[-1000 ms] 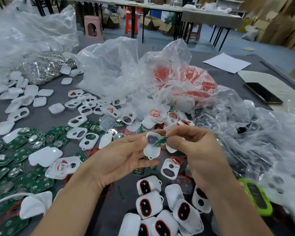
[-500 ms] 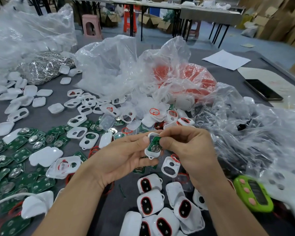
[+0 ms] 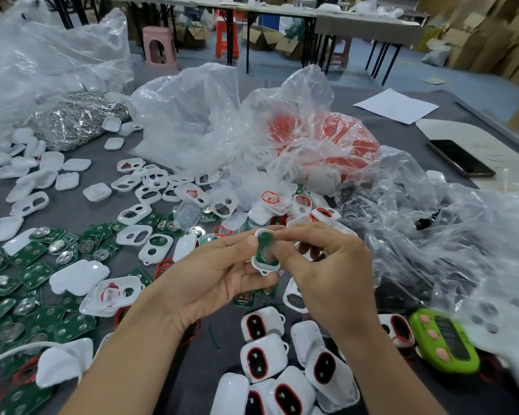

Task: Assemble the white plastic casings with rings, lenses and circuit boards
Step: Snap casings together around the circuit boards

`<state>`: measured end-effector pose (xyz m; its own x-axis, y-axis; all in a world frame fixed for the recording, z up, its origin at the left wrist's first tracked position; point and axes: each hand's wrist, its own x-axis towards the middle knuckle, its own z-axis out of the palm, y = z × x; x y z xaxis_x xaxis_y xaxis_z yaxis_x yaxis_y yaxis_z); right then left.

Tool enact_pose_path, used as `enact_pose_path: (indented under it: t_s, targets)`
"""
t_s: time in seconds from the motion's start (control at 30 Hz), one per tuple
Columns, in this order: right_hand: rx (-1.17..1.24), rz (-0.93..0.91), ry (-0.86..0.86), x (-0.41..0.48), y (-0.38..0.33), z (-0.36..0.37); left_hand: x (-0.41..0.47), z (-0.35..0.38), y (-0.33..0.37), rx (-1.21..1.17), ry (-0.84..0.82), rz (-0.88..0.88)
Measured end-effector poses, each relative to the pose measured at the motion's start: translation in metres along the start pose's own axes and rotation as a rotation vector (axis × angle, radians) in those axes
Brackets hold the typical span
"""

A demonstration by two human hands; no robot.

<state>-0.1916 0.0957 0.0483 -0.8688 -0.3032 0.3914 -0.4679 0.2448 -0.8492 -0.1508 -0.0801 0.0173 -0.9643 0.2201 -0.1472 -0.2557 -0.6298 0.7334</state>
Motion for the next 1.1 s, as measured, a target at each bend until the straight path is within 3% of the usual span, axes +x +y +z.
enact_pose_path:
  t_s: [0.13, 0.43, 0.67, 1.1]
  targets:
    - [-0.145, -0.054, 0.003, -0.002, 0.0, 0.0, 0.0, 0.0, 0.001, 0.008, 0.016, 0.009]
    - [-0.42, -0.36, 0.074, -0.004, 0.002, 0.004, 0.0, 0.001, 0.002, -0.002, 0.019, 0.001]
    - [-0.283, -0.265, 0.11, -0.002, 0.004, -0.007, 0.0, 0.001, 0.004, -0.018, 0.055, 0.017]
    - [-0.35, -0.357, 0.068, -0.005, 0.006, 0.005, -0.001, 0.002, 0.005, 0.01, 0.032, 0.015]
